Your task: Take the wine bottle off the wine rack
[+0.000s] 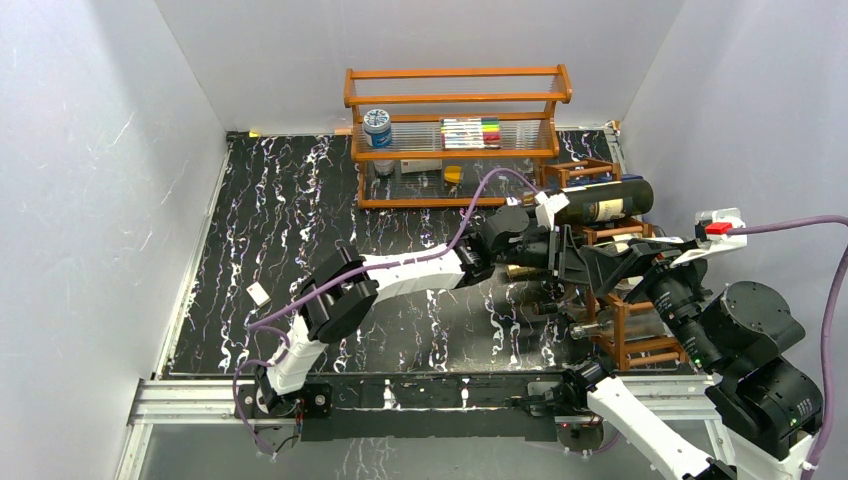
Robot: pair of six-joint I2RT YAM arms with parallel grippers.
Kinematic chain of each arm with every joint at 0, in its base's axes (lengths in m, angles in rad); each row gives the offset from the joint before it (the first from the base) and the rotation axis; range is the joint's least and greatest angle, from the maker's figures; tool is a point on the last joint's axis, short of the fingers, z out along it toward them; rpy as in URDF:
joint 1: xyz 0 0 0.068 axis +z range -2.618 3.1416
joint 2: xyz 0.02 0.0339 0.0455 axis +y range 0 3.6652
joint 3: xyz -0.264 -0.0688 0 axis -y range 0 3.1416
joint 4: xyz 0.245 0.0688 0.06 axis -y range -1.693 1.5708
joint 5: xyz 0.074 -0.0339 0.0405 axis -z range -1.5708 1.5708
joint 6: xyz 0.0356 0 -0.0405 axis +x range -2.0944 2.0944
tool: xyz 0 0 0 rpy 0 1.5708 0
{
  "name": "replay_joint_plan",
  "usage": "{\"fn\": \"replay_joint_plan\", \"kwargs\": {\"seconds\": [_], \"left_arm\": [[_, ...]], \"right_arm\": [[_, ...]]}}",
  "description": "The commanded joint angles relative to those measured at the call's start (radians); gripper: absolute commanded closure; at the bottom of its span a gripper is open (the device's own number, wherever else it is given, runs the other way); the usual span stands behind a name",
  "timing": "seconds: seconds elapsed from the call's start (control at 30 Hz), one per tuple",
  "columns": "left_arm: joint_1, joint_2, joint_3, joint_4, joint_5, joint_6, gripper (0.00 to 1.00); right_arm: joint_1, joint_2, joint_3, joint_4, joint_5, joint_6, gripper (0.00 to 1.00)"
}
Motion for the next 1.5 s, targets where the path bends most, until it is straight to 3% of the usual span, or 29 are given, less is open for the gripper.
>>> {"fn": "replay_joint_plan", "kwargs": {"seconds": [0.0,0.67,0.87,1.13,1.27,1.47], "left_arm": [[0.013,-0.122,-0.008,0.151,0.030,-0.066,1.00],[0.035,-0.193,-0.254,0.265,0.034,-0.101,1.00],[0.035,-0.168,-0.284,0.261,0.051,-0.081,0.75],[0.033,-0.133,-0.210,0.179,0.080,-0.035,0.60],[0.032,-0.121,-0.170,0.121,0.083,-0.004,0.47],[0.031,-0.100,-0.107,0.036,0.099,0.031,0.40]], "right_arm": [[0.006,0.019,0.032,0.061,-0.005,-0.010,0.02],[0.006,0.018,0.003,0.068,-0.010,-0.012,0.02],[0.006,0.016,0.007,0.061,-0.003,-0.012,0.02],[0.005,0.019,0.006,0.062,-0.002,-0.012,0.02],[0.006,0.019,0.000,0.065,-0.002,-0.013,0.02],[0.006,0.015,-0.006,0.065,0.001,-0.013,0.02]]}}
